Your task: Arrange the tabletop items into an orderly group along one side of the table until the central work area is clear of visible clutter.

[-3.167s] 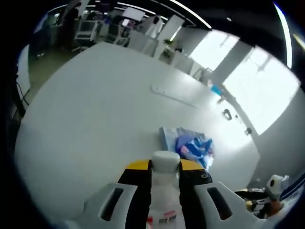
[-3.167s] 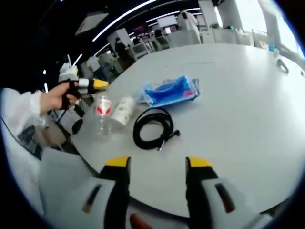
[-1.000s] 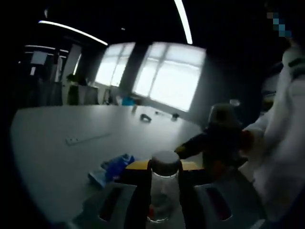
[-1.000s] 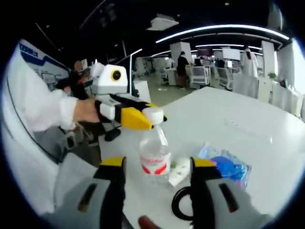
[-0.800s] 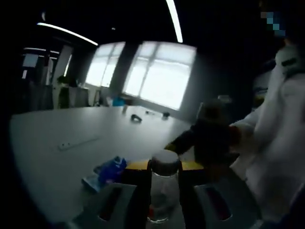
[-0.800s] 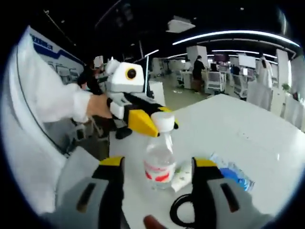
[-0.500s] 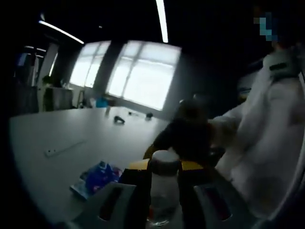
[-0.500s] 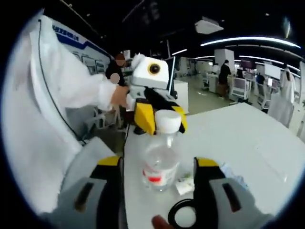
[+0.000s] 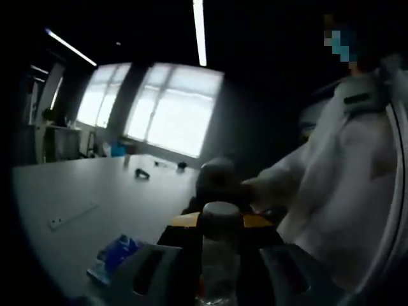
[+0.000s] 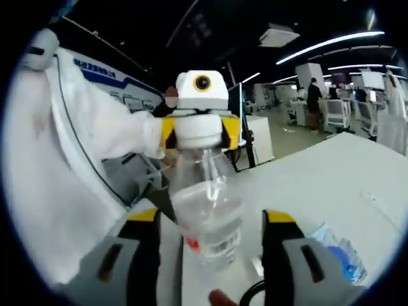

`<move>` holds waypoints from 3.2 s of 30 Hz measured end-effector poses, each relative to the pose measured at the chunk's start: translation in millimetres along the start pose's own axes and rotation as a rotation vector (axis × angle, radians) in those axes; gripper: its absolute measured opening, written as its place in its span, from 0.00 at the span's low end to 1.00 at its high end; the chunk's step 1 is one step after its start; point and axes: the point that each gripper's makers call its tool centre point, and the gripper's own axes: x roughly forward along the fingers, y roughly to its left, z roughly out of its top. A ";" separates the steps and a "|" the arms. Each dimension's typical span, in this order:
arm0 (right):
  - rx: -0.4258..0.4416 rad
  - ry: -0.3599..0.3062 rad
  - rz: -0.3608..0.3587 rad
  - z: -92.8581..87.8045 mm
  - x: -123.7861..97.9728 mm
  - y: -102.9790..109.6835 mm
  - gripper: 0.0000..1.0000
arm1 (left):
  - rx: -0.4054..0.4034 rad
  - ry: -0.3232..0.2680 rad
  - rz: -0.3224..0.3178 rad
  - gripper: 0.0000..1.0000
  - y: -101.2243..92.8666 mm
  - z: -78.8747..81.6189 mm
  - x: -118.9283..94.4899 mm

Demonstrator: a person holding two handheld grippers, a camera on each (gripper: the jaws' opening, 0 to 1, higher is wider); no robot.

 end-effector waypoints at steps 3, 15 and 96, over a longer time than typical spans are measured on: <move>-0.019 0.016 0.031 -2.0 1.7 1.1 0.55 | 0.003 -0.010 -0.018 0.17 -4.0 3.3 2.3; 0.011 -0.059 0.060 -1.7 10.5 10.9 0.39 | -0.019 -0.044 0.029 0.18 -1.1 9.9 5.7; -0.014 -0.051 -0.295 -6.9 120.0 -146.8 0.39 | -0.225 -0.068 1.211 0.94 -93.2 -148.3 -115.7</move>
